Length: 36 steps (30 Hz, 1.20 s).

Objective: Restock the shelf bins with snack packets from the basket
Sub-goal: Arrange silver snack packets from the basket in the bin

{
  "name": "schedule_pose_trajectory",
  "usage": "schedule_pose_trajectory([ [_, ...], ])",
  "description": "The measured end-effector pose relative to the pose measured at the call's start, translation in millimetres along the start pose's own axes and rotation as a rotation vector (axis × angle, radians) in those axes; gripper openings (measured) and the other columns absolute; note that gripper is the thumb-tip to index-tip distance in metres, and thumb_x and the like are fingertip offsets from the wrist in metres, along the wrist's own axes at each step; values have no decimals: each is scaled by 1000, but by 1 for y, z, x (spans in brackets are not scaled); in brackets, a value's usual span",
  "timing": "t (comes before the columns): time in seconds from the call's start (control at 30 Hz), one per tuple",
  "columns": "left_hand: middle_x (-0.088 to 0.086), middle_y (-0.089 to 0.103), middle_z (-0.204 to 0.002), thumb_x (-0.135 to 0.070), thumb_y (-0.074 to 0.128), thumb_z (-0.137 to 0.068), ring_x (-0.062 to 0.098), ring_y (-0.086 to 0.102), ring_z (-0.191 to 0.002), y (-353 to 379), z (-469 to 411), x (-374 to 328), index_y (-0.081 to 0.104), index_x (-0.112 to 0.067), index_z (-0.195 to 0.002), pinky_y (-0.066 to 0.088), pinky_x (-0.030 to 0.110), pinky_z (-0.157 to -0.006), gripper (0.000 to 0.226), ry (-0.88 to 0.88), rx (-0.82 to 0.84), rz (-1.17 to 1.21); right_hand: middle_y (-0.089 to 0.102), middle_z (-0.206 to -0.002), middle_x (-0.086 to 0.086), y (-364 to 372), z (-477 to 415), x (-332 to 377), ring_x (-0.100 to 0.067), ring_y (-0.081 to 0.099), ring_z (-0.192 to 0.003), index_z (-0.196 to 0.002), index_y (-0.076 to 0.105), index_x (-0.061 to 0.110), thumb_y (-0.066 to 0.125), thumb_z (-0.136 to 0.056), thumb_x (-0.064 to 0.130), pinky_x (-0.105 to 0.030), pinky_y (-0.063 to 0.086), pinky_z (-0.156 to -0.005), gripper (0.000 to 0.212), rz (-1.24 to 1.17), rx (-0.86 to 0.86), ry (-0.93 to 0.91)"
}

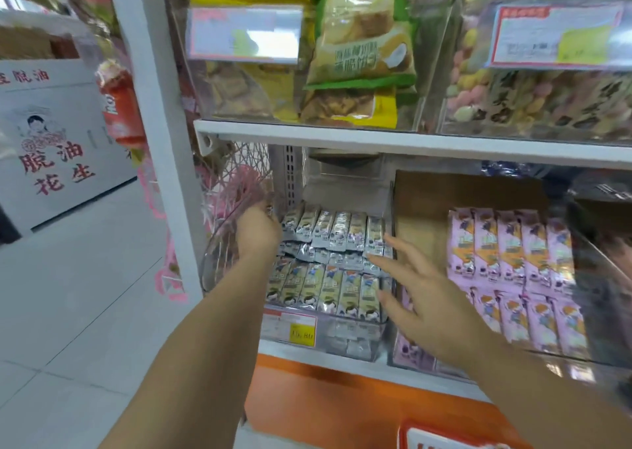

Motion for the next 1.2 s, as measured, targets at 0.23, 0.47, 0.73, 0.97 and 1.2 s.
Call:
schedule_pose_trajectory([
  [0.23, 17, 45, -142, -10, 39, -100, 34, 56, -111, 47, -7, 8, 28, -20, -148, 48, 29, -73, 50, 27, 295, -198, 10, -154, 24, 3, -1, -4, -3, 20, -141, -140, 39, 40, 49, -94, 35, -27, 30, -109, 48, -80, -61, -53],
  [0.47, 17, -13, -157, -12, 39, -100, 47, 17, -140, 57, 5, 10, 0, -27, -152, 23, 53, -114, 67, 33, 497, -440, 9, -154, 22, 3, -1, -2, -10, 32, -137, -140, 39, 39, 50, -94, 35, -28, 35, -103, 47, -73, -29, -28],
  [0.73, 11, 44, -134, -6, 43, -95, 20, 48, -114, -19, 87, -69, 52, -14, -134, 41, 32, -96, 41, 525, 39, -118, 58, -117, 2, -38, 47, 28, -9, 53, -109, -112, 67, 16, 53, -90, 25, -21, 43, -91, 27, -118, -264, -179],
  [0.97, -20, 61, -86, -6, 46, -84, -3, 55, -74, 6, 251, 3, 62, -28, -98, 37, 6, -64, 30, 499, 58, 351, 51, -68, 23, 44, 162, -51, 2, 49, -63, -83, 64, 22, 55, -89, 26, -13, 40, -64, 12, -242, -41, 115],
  [1.2, -12, 34, -142, -26, 42, -100, 7, 31, -133, 162, 344, 71, 31, -27, -146, 20, 12, -101, 47, 412, 748, -20, 64, -115, 0, 179, 267, -152, -13, 60, -99, -115, 65, 11, 54, -94, 20, -21, 44, -86, 25, -169, 638, 621],
])
Point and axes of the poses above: each hand's wrist, its own z-axis away from the middle knuckle, its own y-axis out of the palm, x = y × z, the point moved 10 cm from there along -z, towards the middle knuckle
